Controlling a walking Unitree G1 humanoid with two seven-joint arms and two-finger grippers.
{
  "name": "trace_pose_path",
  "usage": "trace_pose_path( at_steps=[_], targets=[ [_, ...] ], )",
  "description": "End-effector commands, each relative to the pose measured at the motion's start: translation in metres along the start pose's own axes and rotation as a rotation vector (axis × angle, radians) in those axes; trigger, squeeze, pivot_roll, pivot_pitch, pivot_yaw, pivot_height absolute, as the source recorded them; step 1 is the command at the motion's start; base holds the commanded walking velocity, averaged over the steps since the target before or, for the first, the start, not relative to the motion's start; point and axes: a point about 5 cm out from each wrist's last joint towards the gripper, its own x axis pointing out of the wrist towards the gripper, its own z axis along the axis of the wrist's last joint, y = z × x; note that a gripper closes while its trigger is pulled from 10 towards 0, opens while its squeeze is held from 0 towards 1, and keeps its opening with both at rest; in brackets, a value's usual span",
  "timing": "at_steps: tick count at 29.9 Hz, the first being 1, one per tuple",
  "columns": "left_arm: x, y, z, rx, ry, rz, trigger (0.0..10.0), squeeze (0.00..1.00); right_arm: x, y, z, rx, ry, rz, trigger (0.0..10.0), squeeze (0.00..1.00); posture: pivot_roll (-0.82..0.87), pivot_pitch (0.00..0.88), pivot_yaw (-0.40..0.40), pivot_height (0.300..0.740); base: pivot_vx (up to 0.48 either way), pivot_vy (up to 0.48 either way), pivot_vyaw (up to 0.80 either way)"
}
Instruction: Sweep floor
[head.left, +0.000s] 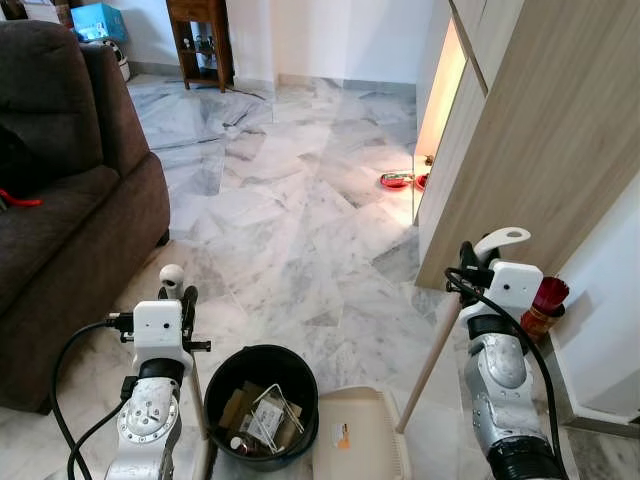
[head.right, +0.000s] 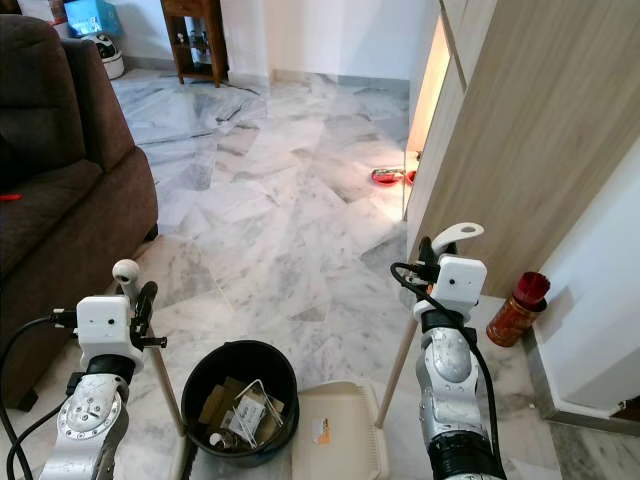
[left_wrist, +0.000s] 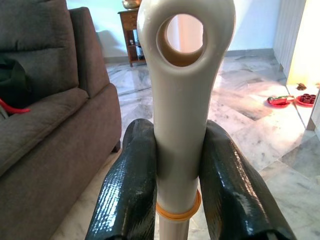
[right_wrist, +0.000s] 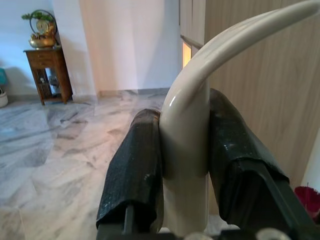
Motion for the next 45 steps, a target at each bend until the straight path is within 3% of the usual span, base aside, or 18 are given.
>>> trace_pose_path(
  at_steps=[1, 15, 22, 24, 32, 35, 38, 40, 45],
  targets=[
    [0.004, 0.002, 0.005, -0.001, -0.031, -0.006, 10.0, 0.00, 0.004, -0.001, 0.004, -0.019, -0.007, 0.010, 10.0, 0.00, 0.03, 0.000, -0.002, 0.740, 0.000, 0.000, 0.00],
    [-0.002, 0.001, 0.000, -0.013, -0.017, -0.030, 10.0, 0.00, 0.008, -0.001, -0.007, -0.103, 0.083, 0.060, 10.0, 0.00, 0.03, 0.000, -0.017, 0.740, 0.000, 0.000, 0.00],
    [-0.003, 0.000, -0.001, -0.019, -0.012, -0.040, 10.0, 0.00, 0.006, -0.005, -0.019, -0.165, 0.170, 0.048, 10.0, 0.00, 0.03, 0.000, -0.019, 0.740, 0.000, 0.000, 0.00],
    [-0.003, 0.000, -0.001, -0.019, -0.012, -0.041, 10.0, 0.00, 0.004, -0.005, -0.028, -0.217, 0.240, 0.067, 10.0, 0.00, 0.03, 0.000, -0.021, 0.740, 0.000, 0.000, 0.00],
    [-0.002, -0.001, -0.002, -0.023, -0.009, -0.051, 10.0, 0.00, 0.004, -0.009, -0.035, -0.240, 0.295, 0.068, 10.0, 0.00, 0.03, 0.000, -0.024, 0.740, 0.000, 0.000, 0.00],
    [-0.002, -0.001, -0.002, -0.022, -0.008, -0.053, 10.0, 0.00, 0.004, -0.009, -0.034, -0.230, 0.287, 0.067, 10.0, 0.00, 0.03, 0.000, -0.023, 0.740, 0.000, 0.000, 0.00],
    [-0.002, 0.000, -0.002, -0.016, -0.008, -0.046, 10.0, 0.00, 0.006, -0.004, -0.024, -0.166, 0.209, 0.083, 10.0, 0.00, 0.03, 0.000, -0.024, 0.740, 0.000, 0.000, 0.00],
    [-0.002, 0.002, 0.000, -0.008, -0.020, -0.027, 10.0, 0.00, 0.010, 0.002, -0.008, -0.075, 0.087, 0.077, 10.0, 0.00, 0.03, 0.000, -0.024, 0.740, 0.000, 0.000, 0.00],
    [0.002, -0.001, 0.004, -0.008, -0.038, -0.020, 10.0, 0.00, 0.011, 0.007, 0.004, -0.048, -0.005, 0.060, 10.0, 0.00, 0.03, 0.000, -0.020, 0.740, 0.000, 0.000, 0.00]
  ],
)
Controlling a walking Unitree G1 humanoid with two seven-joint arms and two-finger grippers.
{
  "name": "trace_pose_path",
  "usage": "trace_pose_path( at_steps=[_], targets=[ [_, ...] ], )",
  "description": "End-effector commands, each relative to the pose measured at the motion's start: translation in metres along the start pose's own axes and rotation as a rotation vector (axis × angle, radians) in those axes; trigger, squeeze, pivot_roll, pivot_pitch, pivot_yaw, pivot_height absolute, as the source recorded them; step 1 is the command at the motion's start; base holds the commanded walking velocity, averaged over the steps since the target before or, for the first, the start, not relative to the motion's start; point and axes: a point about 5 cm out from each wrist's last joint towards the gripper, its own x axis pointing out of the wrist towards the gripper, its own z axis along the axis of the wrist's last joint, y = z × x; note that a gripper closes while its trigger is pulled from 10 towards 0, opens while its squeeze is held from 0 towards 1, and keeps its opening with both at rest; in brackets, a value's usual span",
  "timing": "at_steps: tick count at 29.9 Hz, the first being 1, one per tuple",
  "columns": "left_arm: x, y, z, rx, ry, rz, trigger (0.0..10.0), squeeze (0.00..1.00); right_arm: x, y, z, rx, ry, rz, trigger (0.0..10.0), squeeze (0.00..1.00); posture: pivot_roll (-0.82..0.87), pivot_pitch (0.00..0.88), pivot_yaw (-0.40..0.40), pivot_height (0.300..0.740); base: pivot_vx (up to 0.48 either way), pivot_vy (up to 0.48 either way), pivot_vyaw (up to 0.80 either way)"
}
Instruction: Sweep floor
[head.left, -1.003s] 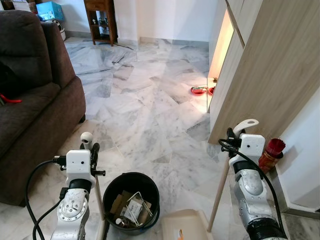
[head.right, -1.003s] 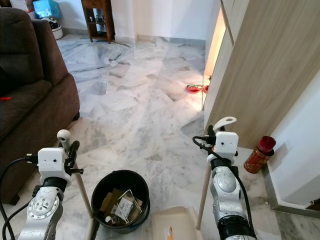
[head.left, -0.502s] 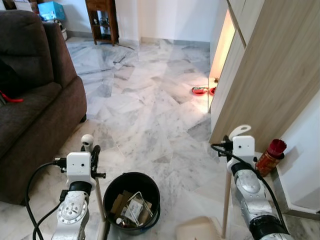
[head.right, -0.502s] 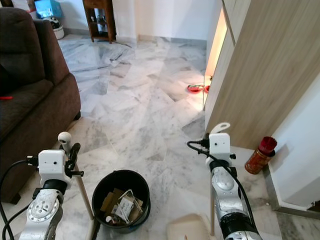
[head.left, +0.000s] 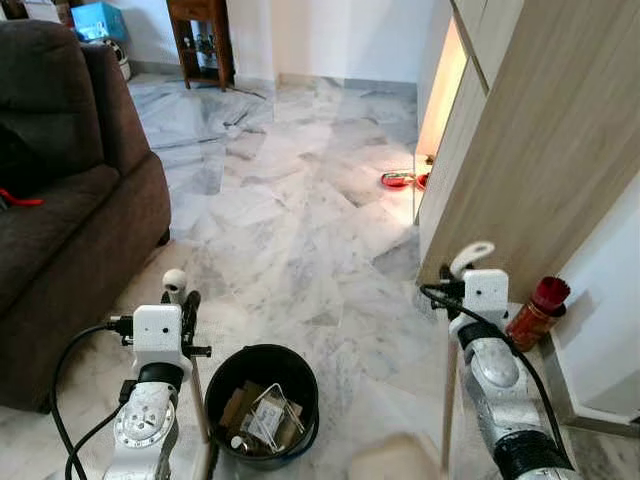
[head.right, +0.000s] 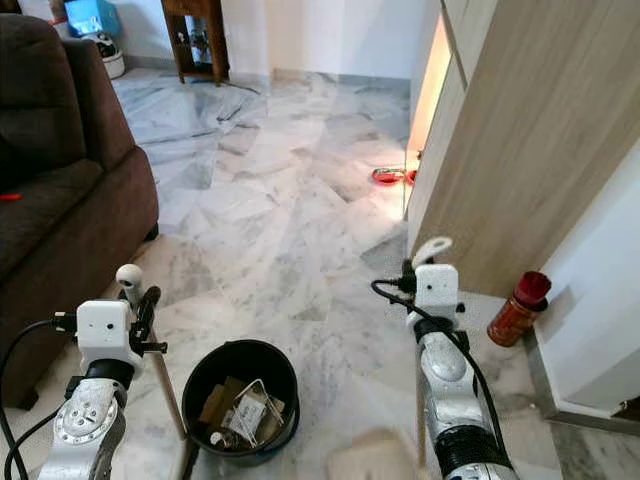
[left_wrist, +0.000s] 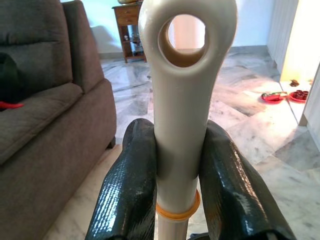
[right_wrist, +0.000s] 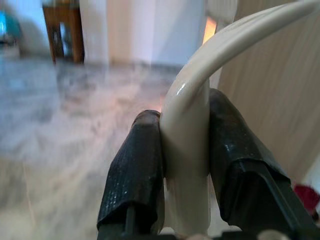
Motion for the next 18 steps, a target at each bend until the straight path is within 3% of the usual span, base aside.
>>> trace_pose_path(
  at_steps=[1, 18],
  targets=[
    [0.0062, -0.0028, 0.0082, 0.003, -0.049, -0.001, 10.0, 0.00, 0.0067, 0.0000, 0.0195, 0.059, -0.105, -0.033, 10.0, 0.00, 0.03, 0.000, -0.020, 0.740, 0.000, 0.000, 0.00],
    [0.0157, -0.0083, 0.0091, -0.013, -0.061, -0.004, 10.0, 0.00, 0.0067, 0.0048, 0.0149, 0.078, -0.091, -0.017, 10.0, 0.00, 0.02, 0.000, -0.025, 0.740, 0.000, 0.000, 0.00]
  ],
)
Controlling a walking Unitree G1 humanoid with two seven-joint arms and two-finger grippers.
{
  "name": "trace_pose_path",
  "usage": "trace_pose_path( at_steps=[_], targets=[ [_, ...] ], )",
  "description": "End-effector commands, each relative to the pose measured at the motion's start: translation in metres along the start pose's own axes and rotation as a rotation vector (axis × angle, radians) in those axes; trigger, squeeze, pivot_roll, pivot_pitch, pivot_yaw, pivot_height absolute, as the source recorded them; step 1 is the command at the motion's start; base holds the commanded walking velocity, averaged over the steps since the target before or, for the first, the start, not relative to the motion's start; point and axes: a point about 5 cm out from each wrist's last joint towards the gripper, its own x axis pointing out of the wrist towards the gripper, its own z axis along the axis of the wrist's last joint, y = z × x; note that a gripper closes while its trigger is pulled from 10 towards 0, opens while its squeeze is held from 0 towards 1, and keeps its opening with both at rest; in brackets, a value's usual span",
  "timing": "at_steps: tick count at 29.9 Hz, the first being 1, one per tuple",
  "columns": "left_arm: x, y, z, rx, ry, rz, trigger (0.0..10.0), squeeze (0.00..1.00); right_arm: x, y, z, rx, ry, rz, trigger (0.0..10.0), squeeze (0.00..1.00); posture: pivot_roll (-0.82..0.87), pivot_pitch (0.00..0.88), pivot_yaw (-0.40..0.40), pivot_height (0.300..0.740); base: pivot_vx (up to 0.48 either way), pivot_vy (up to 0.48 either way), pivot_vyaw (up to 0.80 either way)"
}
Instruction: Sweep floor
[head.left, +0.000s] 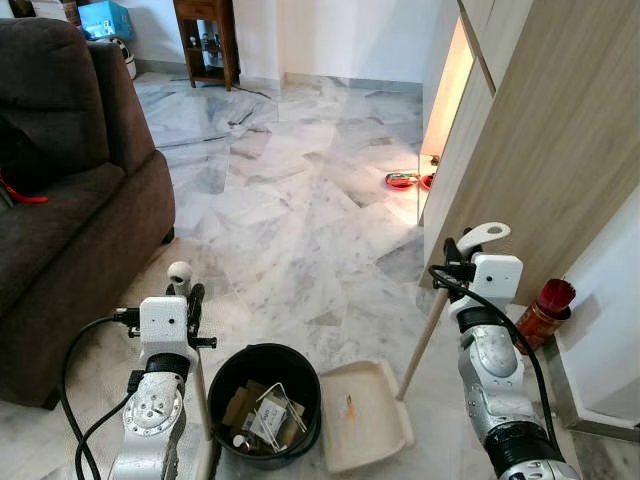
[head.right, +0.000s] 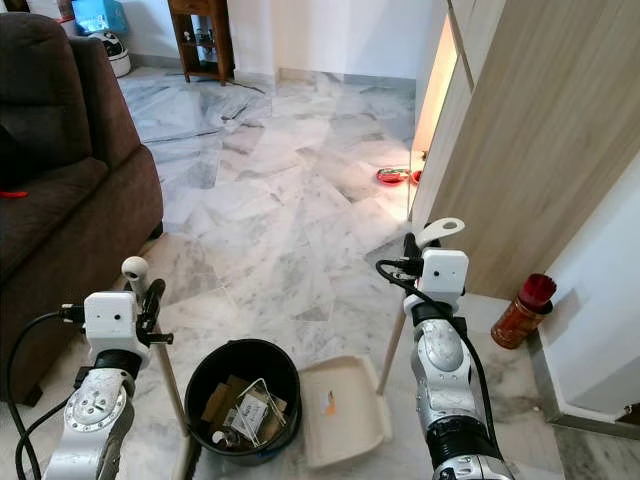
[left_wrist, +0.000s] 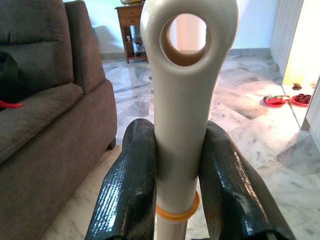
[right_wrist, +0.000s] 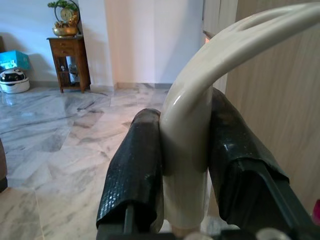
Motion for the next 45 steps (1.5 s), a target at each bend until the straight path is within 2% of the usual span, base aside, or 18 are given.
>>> trace_pose_path(
  at_steps=[1, 5, 20, 28, 31, 33, 37, 45],
  targets=[
    [0.005, -0.004, 0.009, -0.001, -0.055, -0.013, 10.0, 0.00, 0.001, 0.000, 0.001, -0.005, -0.009, 0.006, 10.0, 0.00, 0.02, 0.000, -0.025, 0.740, 0.000, 0.000, 0.00],
    [0.004, -0.004, 0.007, -0.005, -0.051, -0.019, 10.0, 0.00, 0.001, -0.002, 0.000, -0.034, 0.001, 0.013, 10.0, 0.00, 0.02, 0.000, -0.030, 0.740, 0.000, 0.000, 0.00],
    [-0.006, -0.006, 0.006, -0.004, -0.051, -0.010, 10.0, 0.00, 0.004, -0.006, 0.006, -0.033, -0.027, 0.013, 10.0, 0.00, 0.03, 0.000, -0.034, 0.740, 0.000, 0.000, 0.00],
    [-0.003, -0.013, 0.007, -0.008, -0.055, -0.020, 10.0, 0.00, 0.004, -0.014, 0.007, -0.022, -0.028, -0.007, 10.0, 0.00, 0.01, 0.000, -0.030, 0.740, 0.000, 0.000, 0.00],
    [-0.001, -0.019, 0.007, -0.021, -0.057, -0.031, 10.0, 0.00, 0.006, -0.021, 0.008, 0.018, -0.018, -0.054, 10.0, 0.00, -0.01, 0.000, -0.029, 0.740, 0.000, 0.000, 0.00],
    [0.000, -0.020, 0.006, -0.023, -0.055, -0.031, 10.0, 0.00, 0.007, -0.021, 0.012, 0.016, -0.035, -0.044, 10.0, 0.00, -0.01, 0.000, -0.031, 0.740, 0.000, 0.000, 0.00],
    [0.001, -0.020, 0.006, -0.029, -0.056, -0.024, 10.0, 0.00, 0.005, -0.029, 0.010, 0.012, -0.030, -0.070, 10.0, 0.00, -0.02, 0.000, -0.029, 0.740, 0.000, 0.000, 0.00],
    [0.001, -0.015, 0.008, -0.023, -0.060, -0.023, 10.0, 0.00, 0.002, -0.027, 0.006, 0.011, -0.012, -0.073, 10.0, 0.00, -0.03, 0.000, -0.015, 0.740, 0.000, 0.000, 0.00]
  ],
)
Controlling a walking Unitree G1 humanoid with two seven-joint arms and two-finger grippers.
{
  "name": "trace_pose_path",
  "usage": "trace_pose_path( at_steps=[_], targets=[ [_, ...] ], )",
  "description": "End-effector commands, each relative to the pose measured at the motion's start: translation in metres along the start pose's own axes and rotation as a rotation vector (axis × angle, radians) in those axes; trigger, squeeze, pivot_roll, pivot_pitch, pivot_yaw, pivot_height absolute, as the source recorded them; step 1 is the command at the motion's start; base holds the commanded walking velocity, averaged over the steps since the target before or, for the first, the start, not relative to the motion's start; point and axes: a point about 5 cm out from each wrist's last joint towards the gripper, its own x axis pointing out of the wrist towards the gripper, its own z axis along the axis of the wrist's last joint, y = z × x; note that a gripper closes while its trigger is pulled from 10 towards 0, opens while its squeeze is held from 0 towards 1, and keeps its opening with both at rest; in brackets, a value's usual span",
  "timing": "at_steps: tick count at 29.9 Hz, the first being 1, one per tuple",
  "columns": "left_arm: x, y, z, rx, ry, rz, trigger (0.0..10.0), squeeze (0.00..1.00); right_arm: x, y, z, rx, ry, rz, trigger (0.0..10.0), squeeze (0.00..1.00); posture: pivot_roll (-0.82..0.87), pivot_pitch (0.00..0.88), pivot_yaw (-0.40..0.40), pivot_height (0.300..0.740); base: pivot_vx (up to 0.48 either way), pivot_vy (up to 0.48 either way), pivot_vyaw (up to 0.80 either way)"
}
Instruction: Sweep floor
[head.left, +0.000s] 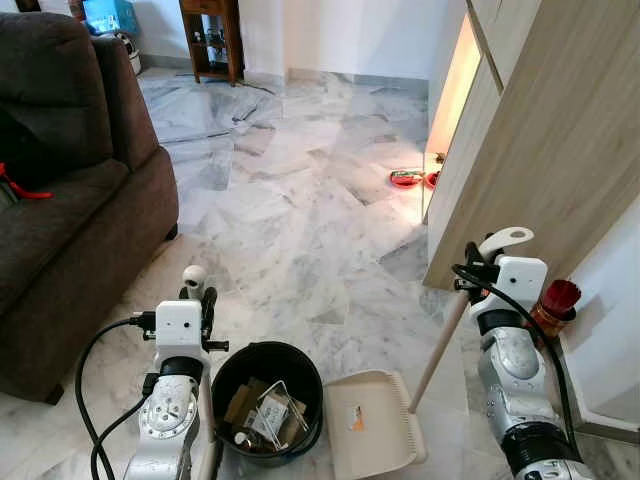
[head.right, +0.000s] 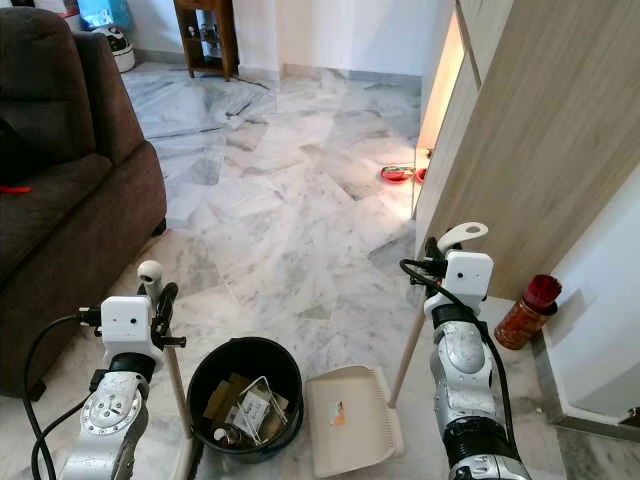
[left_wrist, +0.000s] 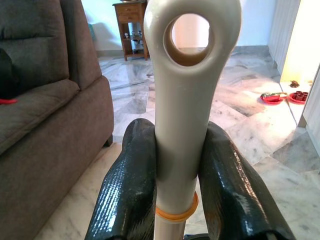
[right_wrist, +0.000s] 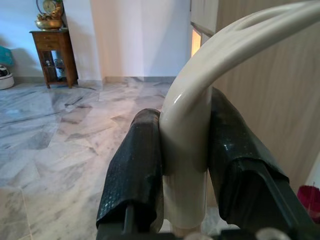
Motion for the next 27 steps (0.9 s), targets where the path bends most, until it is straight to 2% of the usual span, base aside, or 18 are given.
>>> trace_pose_path(
  at_steps=[1, 3, 6, 9, 18, 27],
  targets=[
    [0.005, 0.000, 0.011, -0.016, -0.058, 0.000, 10.0, 0.00, 0.002, 0.002, 0.007, 0.012, -0.032, -0.005, 10.0, 0.00, -0.03, 0.000, -0.019, 0.740, 0.000, 0.000, 0.00],
    [0.005, 0.001, 0.011, -0.016, -0.058, 0.002, 10.0, 0.00, 0.001, 0.005, 0.007, 0.016, -0.030, 0.000, 10.0, 0.00, -0.04, 0.000, -0.019, 0.740, 0.000, 0.000, 0.00],
    [0.003, -0.009, 0.009, -0.025, -0.052, -0.014, 10.0, 0.00, 0.001, 0.011, 0.006, 0.006, -0.018, 0.038, 10.0, 0.00, -0.05, 0.000, -0.017, 0.740, -0.244, 0.000, 0.00],
    [0.002, -0.009, 0.010, -0.030, -0.055, -0.013, 10.0, 0.00, 0.001, 0.012, 0.005, 0.010, -0.020, 0.036, 10.0, 0.00, -0.04, 0.000, -0.011, 0.740, -0.244, 0.000, 0.00],
    [-0.001, 0.002, 0.010, -0.007, -0.051, -0.018, 10.0, 0.00, -0.009, 0.009, -0.002, 0.015, 0.000, 0.015, 10.0, 0.00, -0.03, 0.000, -0.003, 0.740, -0.275, 0.000, 0.00],
    [-0.003, 0.006, 0.010, 0.001, -0.052, -0.014, 10.0, 0.00, -0.009, 0.009, -0.002, 0.016, 0.007, 0.016, 10.0, 0.00, -0.02, 0.000, -0.010, 0.740, -0.304, 0.000, 0.00]
  ],
)
